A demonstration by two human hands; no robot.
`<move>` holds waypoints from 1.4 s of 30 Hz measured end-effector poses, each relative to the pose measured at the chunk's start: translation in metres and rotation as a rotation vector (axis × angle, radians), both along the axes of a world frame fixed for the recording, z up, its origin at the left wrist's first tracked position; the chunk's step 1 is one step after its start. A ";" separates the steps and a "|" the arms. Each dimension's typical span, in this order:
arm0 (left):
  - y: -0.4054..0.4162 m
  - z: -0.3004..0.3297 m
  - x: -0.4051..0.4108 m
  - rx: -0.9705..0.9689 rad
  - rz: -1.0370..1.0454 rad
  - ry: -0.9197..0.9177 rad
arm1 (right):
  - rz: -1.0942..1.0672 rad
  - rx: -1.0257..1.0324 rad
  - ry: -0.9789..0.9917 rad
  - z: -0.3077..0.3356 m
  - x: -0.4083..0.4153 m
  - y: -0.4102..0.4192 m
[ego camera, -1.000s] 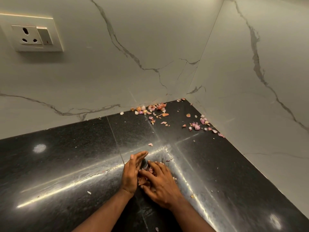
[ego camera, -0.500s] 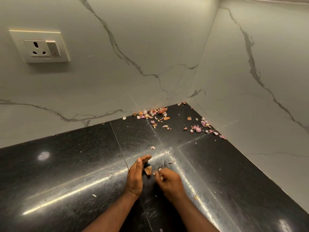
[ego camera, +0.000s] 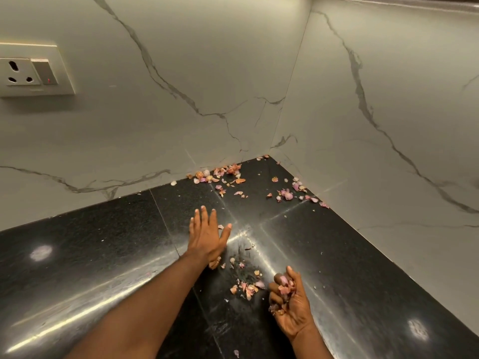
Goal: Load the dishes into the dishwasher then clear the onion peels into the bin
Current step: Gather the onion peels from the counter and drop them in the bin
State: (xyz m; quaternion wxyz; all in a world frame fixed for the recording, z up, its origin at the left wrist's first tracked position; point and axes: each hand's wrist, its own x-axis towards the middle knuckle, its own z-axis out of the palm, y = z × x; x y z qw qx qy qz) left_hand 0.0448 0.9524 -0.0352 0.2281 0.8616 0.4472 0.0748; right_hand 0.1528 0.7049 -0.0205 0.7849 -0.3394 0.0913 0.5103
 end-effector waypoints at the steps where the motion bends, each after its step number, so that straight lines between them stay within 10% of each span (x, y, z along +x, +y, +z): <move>1: 0.005 -0.002 0.002 -0.002 -0.028 0.060 | 0.037 0.037 0.018 0.003 0.000 -0.005; 15: -0.096 -0.027 -0.017 0.125 -0.940 -0.131 | 0.207 0.237 0.083 -0.012 0.021 -0.005; 32: -0.094 -0.031 0.010 0.212 -0.476 -0.374 | 0.157 0.234 0.075 -0.011 0.013 -0.016; 42: -0.081 -0.031 -0.018 0.185 -0.713 -0.418 | 0.153 0.232 0.080 -0.014 0.018 -0.012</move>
